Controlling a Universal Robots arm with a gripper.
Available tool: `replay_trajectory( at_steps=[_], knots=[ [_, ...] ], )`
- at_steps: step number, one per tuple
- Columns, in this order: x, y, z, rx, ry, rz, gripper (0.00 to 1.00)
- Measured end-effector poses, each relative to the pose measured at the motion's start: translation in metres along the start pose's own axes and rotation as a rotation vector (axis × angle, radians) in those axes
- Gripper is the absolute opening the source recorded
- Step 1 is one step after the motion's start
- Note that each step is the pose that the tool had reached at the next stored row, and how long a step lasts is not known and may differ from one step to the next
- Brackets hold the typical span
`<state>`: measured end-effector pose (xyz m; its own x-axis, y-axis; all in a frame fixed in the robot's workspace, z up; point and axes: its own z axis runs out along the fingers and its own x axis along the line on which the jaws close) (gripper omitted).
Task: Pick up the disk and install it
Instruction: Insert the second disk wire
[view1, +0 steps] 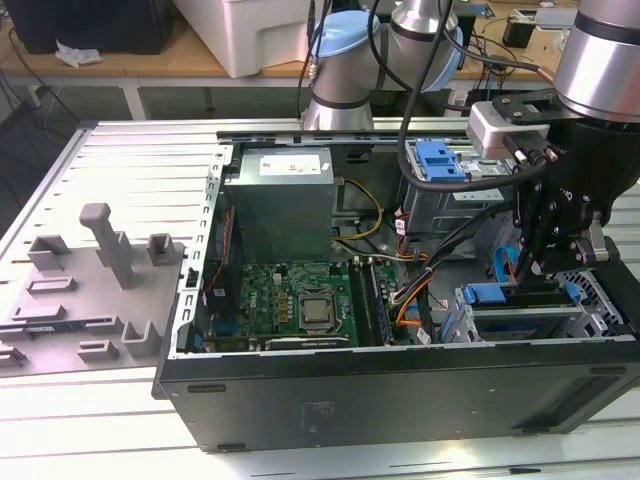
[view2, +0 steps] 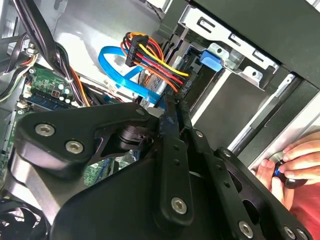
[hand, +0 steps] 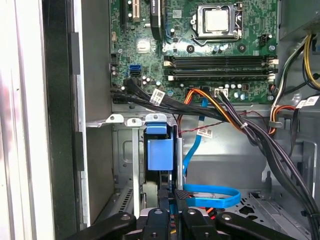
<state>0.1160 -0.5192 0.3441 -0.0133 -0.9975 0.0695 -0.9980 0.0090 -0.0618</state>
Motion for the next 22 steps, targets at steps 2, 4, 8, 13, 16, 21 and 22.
replay_trajectory(
  at_steps=[2,4,8,13,16,21,22],
  knots=[
    [0.0,0.0,0.0,0.0001,0.0001,-0.002,0.16],
    [0.0004,0.0,-0.0001,0.0003,0.0004,-0.002,0.16],
    [0.0019,0.0,0.0001,0.0008,0.0,-0.002,0.16],
    [0.0019,0.0,0.0001,0.001,-0.001,-0.001,0.16],
    [0.002,0.0,0.0001,0.0009,-0.0041,0.001,0.16],
    [0.0019,0.0,0.0001,0.0006,-0.0114,0.003,0.16],
    [0.002,0.0,0.0001,0.0006,-0.012,0.003,0.16]
  ],
)
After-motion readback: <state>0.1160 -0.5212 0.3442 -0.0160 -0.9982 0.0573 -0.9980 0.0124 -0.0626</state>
